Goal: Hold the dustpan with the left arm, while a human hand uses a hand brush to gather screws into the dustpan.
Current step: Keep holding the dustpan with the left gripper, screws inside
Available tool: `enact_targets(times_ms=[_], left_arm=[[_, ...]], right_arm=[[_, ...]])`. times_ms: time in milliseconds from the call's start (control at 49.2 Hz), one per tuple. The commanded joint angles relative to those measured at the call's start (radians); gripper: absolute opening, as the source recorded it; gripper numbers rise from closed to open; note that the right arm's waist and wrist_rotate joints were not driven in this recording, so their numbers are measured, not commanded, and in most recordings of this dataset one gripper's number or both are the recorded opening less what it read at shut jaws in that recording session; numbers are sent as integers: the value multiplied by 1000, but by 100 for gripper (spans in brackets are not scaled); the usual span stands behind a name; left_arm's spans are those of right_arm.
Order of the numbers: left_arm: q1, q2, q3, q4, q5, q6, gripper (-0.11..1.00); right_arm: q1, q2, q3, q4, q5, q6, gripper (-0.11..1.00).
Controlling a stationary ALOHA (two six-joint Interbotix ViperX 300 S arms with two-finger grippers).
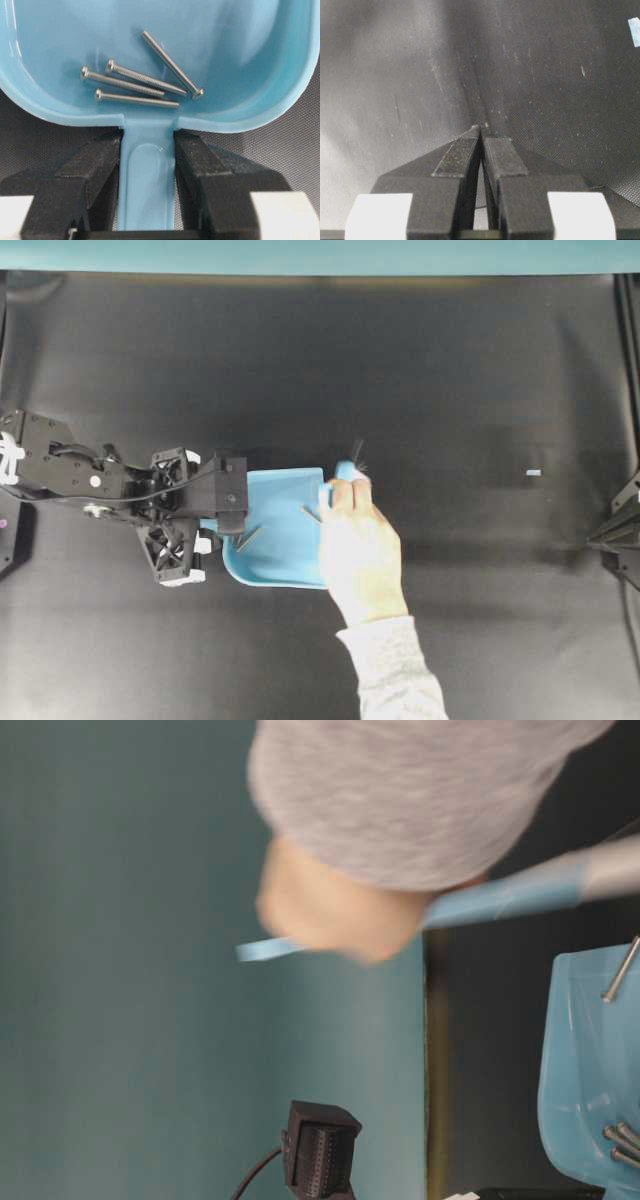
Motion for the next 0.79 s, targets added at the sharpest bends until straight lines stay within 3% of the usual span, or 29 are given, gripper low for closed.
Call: enact_targets(times_ms=[0, 508, 630, 772], left_arm=[[14, 29, 6, 5, -6, 2, 29], [15, 31, 8, 5, -49, 8, 29], [14, 15, 61, 5, -144, 0, 29], [15, -32, 141, 5, -336, -6, 29]], right_arm=[[0, 5, -3, 5, 0, 0, 0], [2, 5, -3, 5, 0, -2, 0], [2, 3, -3, 5, 0, -2, 0], [2, 3, -3, 5, 0, -2, 0]])
